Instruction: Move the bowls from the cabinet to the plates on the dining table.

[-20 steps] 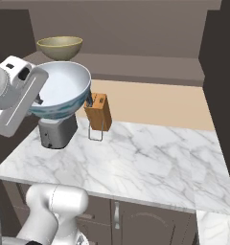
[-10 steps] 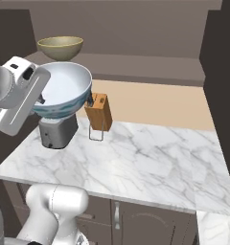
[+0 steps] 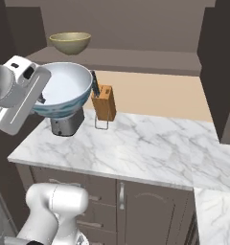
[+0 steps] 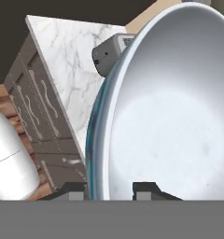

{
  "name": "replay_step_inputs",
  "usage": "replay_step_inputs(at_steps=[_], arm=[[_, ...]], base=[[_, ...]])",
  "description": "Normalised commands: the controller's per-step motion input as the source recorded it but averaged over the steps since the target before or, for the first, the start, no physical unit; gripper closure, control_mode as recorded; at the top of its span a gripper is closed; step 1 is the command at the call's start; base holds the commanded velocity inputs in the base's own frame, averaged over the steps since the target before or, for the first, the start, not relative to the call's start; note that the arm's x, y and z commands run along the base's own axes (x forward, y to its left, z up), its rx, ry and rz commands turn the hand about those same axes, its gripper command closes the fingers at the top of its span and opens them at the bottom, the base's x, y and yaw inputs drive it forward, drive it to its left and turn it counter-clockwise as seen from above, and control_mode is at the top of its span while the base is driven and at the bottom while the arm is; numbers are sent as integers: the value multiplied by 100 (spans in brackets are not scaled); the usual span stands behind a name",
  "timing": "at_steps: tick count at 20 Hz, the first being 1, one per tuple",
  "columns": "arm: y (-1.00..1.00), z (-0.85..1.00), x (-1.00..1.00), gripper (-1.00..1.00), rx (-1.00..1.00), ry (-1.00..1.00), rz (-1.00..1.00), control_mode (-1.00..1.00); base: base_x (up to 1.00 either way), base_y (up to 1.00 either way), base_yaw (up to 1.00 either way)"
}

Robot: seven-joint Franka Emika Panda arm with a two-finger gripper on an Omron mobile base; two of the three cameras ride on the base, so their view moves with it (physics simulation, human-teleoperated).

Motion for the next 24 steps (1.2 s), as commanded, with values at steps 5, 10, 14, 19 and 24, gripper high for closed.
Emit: replay_step_inputs(at_steps=[5, 10, 14, 19, 24], arm=[[0, 0, 0, 100, 0, 0, 0, 100], [0, 0, 0, 100, 0, 0, 0, 100], [0, 0, 0, 100, 0, 0, 0, 100], [0, 0, 0, 100, 0, 0, 0, 100], [0, 0, 0, 100, 0, 0, 0, 100]], base=[[-59, 0, 0], [-48, -1, 8], [-44, 5, 17], [-49, 2, 24], [-44, 8, 31]])
